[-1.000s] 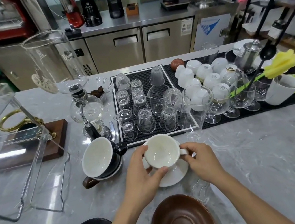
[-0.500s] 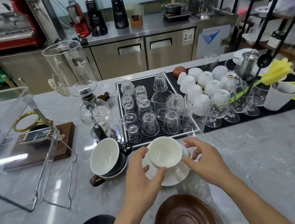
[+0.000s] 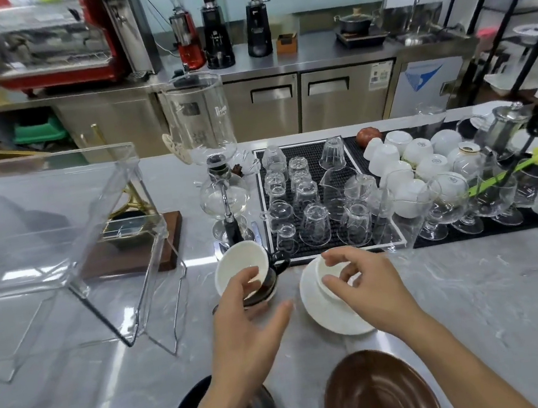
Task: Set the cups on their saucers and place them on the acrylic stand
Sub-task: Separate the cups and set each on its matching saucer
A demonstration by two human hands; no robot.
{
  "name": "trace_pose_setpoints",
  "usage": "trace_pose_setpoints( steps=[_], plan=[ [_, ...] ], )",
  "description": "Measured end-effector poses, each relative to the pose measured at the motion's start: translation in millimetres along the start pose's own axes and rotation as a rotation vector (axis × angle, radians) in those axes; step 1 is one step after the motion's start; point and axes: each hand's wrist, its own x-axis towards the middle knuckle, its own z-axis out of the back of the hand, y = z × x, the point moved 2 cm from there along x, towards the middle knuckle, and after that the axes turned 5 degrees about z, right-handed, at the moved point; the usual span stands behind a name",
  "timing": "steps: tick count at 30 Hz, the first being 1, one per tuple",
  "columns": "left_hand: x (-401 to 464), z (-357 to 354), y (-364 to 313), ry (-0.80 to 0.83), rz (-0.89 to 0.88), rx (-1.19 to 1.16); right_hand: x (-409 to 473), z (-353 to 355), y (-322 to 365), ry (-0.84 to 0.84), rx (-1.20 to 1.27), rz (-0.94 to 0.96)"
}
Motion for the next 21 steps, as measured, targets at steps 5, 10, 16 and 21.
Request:
trace_pose_setpoints(
  steps=[5, 10, 16, 21],
  plan=[
    [9.0, 26.0, 9.8, -0.040, 0.018, -0.007, 14.1, -20.4, 13.1, 0.033, -0.012, 0.033],
    [21.6, 43.5, 19.7, -0.084, 0.047, -0.010, 28.6, -32.5, 20.0, 0.053, -0.004, 0.046],
    [35.8, 50.4, 27.7, -0.097, 0.063, 0.052, 42.1, -38.7, 18.2, 0.059, -0.017, 0.032],
    [43.1, 46.8, 35.0, -0.035, 0.066, 0.120, 46.6, -42.0, 19.1, 0.077, -0.028, 0.020]
  ],
)
